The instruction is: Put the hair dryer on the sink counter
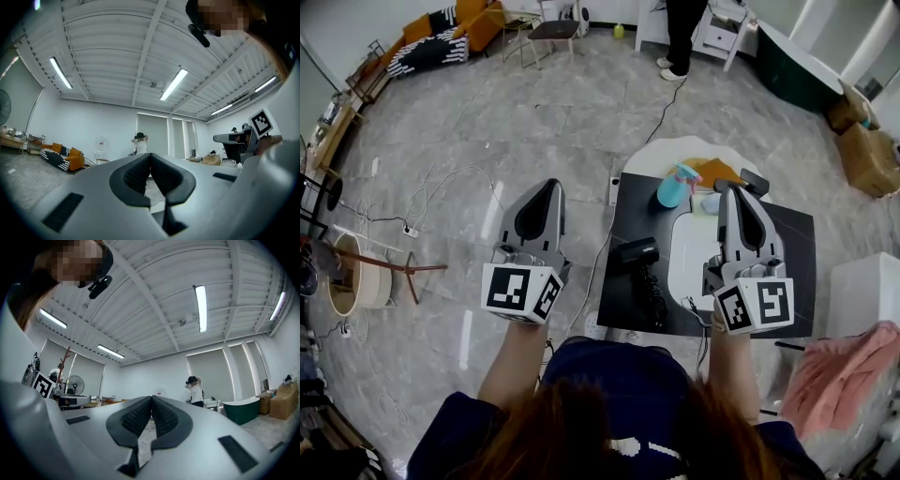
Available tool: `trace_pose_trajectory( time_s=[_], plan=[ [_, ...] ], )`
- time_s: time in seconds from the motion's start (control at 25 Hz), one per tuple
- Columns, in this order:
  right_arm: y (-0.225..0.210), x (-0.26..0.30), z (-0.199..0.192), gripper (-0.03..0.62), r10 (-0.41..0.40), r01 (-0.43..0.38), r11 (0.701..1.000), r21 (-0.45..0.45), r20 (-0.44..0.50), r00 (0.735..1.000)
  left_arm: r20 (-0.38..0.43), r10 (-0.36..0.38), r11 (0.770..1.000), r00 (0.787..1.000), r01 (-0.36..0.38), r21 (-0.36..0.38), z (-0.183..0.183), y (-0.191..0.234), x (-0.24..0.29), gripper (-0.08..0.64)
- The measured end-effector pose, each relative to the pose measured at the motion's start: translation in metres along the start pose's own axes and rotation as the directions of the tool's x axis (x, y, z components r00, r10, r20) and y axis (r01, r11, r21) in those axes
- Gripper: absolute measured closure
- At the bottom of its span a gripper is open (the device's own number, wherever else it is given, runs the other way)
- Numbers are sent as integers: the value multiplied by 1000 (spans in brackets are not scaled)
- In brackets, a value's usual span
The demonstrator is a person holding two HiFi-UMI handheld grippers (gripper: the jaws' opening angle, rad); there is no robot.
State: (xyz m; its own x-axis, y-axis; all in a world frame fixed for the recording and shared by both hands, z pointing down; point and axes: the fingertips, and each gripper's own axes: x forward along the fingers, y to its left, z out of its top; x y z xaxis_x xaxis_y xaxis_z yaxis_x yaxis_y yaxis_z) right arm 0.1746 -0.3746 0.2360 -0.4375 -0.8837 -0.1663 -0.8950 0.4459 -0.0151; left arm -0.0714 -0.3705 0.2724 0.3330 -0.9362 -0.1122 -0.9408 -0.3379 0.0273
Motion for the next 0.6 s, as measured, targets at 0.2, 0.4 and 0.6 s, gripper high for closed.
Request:
trace_pose_trajectory(
  time_s=[0.2,0.4,0.6],
  plan=[
    [2,2,-1,577,5,-5,1000,2,-6,1000,-3,0,1000,1000,0,2,0,0,-2,541],
    [5,4,-1,577,7,-7,1000,0,-9,1000,-8,-32,999,999,32,-2,0,-4,-2,541],
    [1,5,-5,577,8,-8,1000,2,-15,1000,-10,-29,999,1000,30,13,-3,-9,1,541]
  ],
)
